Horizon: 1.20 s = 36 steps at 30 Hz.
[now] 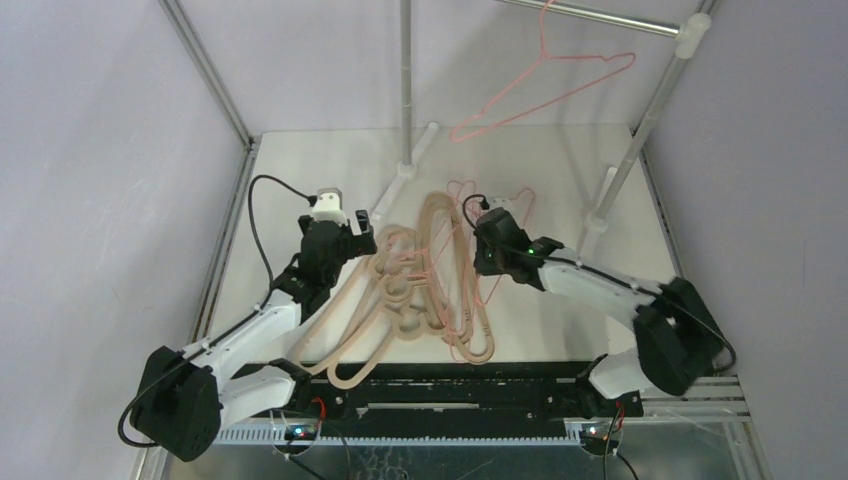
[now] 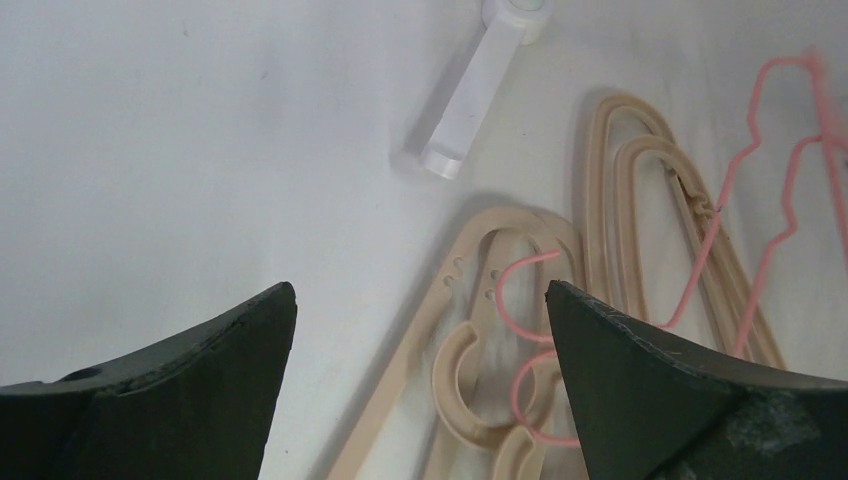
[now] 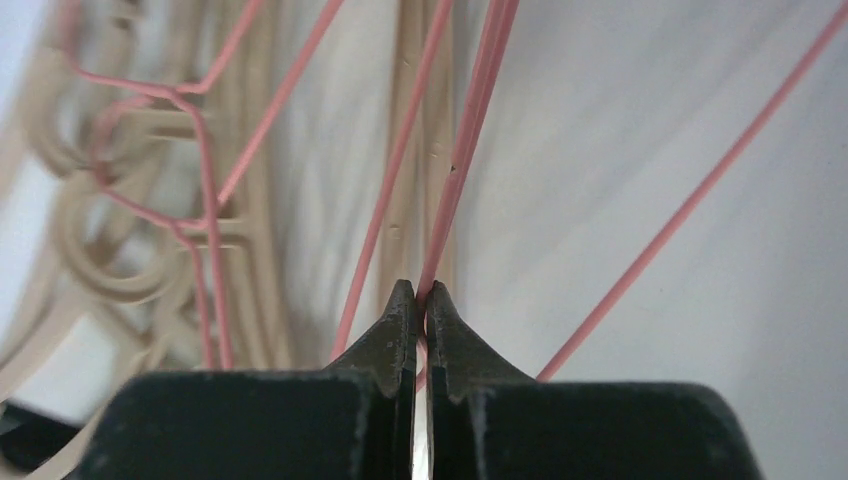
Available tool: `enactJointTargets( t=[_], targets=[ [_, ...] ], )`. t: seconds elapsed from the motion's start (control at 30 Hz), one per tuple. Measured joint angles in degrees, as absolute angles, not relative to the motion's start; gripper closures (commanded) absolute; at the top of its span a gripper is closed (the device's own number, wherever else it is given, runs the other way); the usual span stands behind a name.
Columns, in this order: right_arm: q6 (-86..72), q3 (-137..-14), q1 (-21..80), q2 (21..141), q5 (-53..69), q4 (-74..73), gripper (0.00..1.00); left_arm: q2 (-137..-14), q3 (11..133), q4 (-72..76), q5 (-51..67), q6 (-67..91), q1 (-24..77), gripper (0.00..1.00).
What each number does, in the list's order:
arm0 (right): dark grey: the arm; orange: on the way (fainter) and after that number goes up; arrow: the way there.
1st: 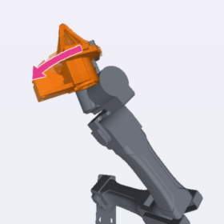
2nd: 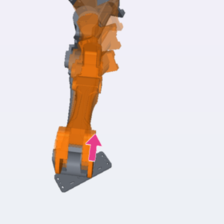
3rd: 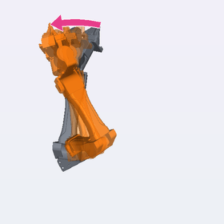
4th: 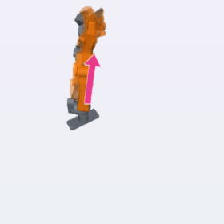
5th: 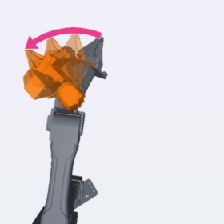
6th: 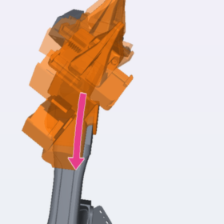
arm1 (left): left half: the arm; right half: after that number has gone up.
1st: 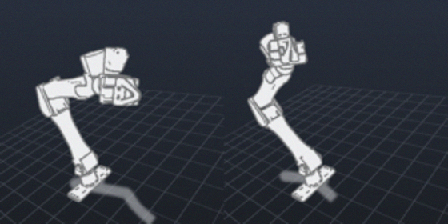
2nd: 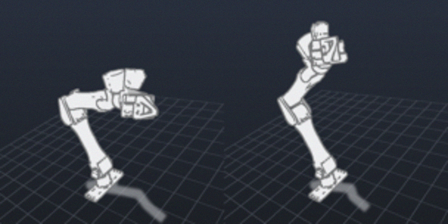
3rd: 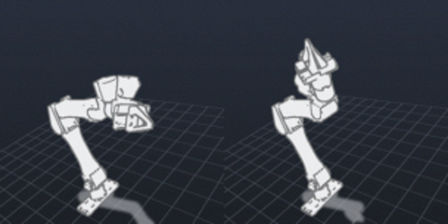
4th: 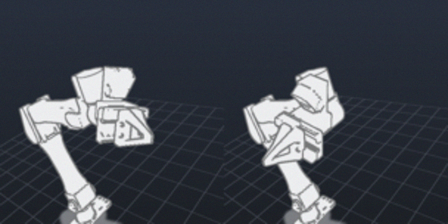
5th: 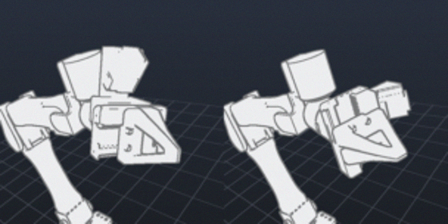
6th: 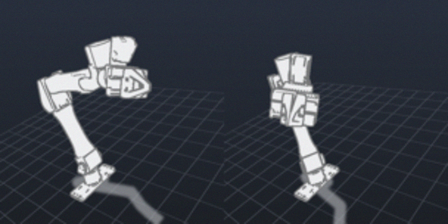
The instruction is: Organize the hangers
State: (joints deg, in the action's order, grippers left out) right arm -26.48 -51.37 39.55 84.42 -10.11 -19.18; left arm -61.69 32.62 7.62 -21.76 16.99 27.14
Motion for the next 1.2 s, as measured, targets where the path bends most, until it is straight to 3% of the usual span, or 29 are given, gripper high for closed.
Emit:
enactJointTargets(
  t=[0.33,0.73,1.2],
  targets=[
    [-26.5,-47.7,39.8,63.2,-5.6,-22.2,1.0,-61.8,32.6,7.6,-21.8,17.0,27.1,0.0],
    [-27.0,-43.0,38.9,56.9,-5.6,-26.4,1.0,-62.0,32.6,7.6,-21.8,17.0,27.1,0.01],
    [-30.8,-42.9,37.4,33.0,-15.6,-25.5,1.0,-63.4,32.6,7.7,-21.7,17.0,27.1,0.0]
  ],
)
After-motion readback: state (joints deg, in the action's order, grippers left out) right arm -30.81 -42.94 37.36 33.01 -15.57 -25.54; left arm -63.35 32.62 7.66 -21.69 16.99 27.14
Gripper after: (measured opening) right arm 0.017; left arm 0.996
